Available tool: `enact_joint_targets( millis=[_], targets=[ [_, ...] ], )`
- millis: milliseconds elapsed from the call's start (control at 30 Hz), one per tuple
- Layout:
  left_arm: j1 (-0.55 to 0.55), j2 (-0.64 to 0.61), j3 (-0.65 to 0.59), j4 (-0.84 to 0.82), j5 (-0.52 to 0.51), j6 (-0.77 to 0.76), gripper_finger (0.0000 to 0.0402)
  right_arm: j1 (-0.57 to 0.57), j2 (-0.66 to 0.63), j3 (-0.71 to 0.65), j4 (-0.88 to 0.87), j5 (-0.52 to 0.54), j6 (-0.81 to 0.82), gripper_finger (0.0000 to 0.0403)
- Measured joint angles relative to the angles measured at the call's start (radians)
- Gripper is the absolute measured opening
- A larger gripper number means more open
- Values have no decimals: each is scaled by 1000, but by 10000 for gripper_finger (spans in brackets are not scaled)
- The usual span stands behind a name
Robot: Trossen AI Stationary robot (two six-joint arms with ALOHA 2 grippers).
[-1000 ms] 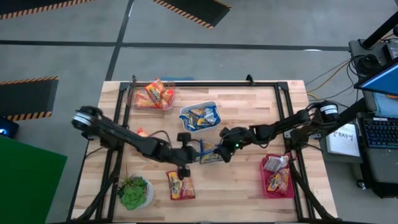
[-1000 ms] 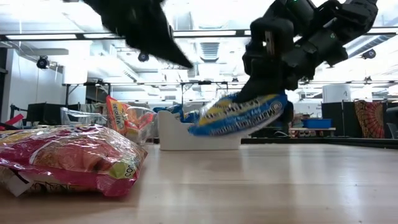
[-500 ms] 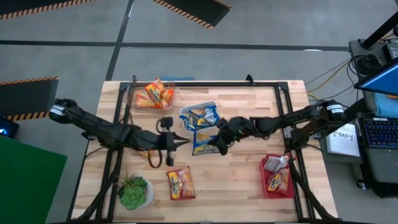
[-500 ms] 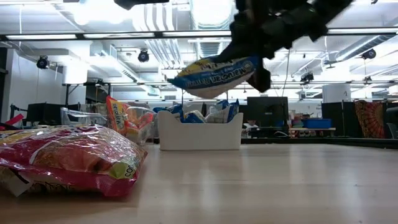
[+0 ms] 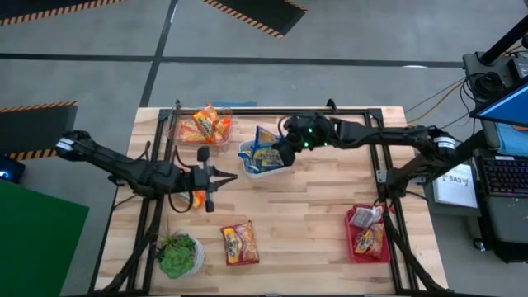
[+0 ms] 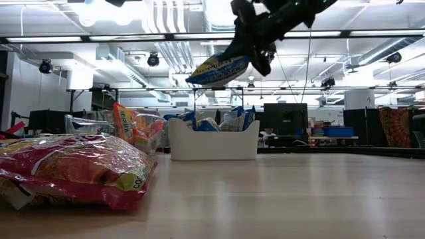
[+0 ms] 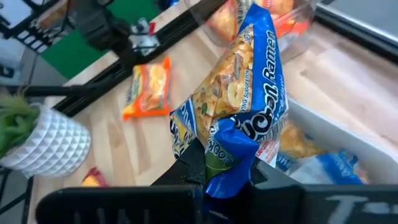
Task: Sort Maruchan noodles
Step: Put the blue noodle pack into the white bin
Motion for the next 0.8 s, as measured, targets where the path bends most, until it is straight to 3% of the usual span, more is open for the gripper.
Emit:
enact_joint_targets(
  millis=[333,600,800],
  targets=[
    [0,-19,-5,-5,0,27,0,-54,200,70,-7,-203,-48,18],
    [0,-19,-5,-7,0,34,0,-109,359,232,-183,-208,-117,21],
    [0,-19,-5,-11,0,34,0,-128,404,326,-288,-190,-156,64]
  ],
)
